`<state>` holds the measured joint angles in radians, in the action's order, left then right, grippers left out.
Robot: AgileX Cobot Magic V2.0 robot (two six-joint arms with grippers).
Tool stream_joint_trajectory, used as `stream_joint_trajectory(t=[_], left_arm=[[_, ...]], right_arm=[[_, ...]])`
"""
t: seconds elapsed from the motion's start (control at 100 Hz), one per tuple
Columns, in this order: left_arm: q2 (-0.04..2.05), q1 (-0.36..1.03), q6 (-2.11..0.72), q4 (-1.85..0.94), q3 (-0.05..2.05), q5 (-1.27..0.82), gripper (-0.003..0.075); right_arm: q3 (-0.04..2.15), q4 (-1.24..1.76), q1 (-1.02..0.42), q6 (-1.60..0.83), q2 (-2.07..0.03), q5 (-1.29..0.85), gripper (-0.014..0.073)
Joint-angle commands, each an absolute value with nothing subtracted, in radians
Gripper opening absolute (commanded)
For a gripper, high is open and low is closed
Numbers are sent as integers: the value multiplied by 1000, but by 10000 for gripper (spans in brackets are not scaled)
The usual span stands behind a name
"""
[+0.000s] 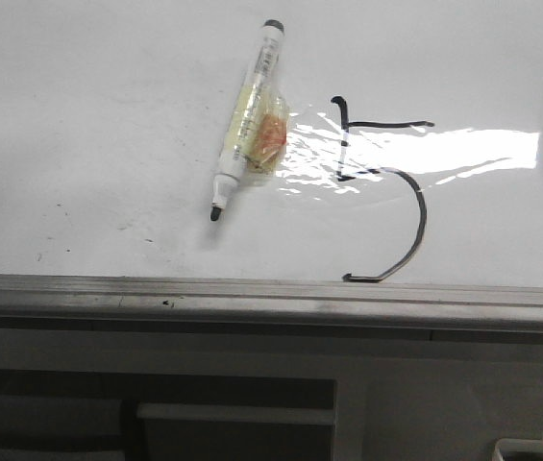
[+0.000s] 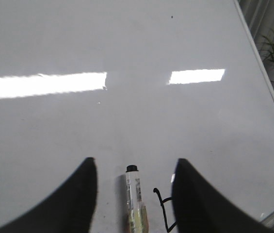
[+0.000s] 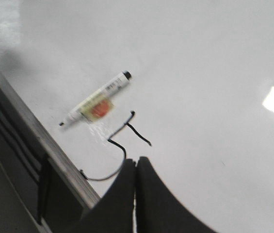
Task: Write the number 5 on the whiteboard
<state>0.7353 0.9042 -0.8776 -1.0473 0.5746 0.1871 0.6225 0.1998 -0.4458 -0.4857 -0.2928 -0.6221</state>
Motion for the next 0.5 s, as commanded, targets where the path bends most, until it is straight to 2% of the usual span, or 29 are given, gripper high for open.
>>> stream_joint_trajectory(t=[0.0,0.04,0.17,0.49], left_arm=[[591,905,-914,-1030,512,213,55],[523,905,-916,-1028,468,213,-19],[356,905,-915,-1024,370,215,-20],[235,905,-915,-1026,313,195,-20]], right_arm=[[562,49,-435,-366,-194,-548,-58],[525,13,-435,-360,-134,-548,-59],[453,-21,-435,-360,27,-548,-59],[436,-32,-435,-360,-2,-556,-64]])
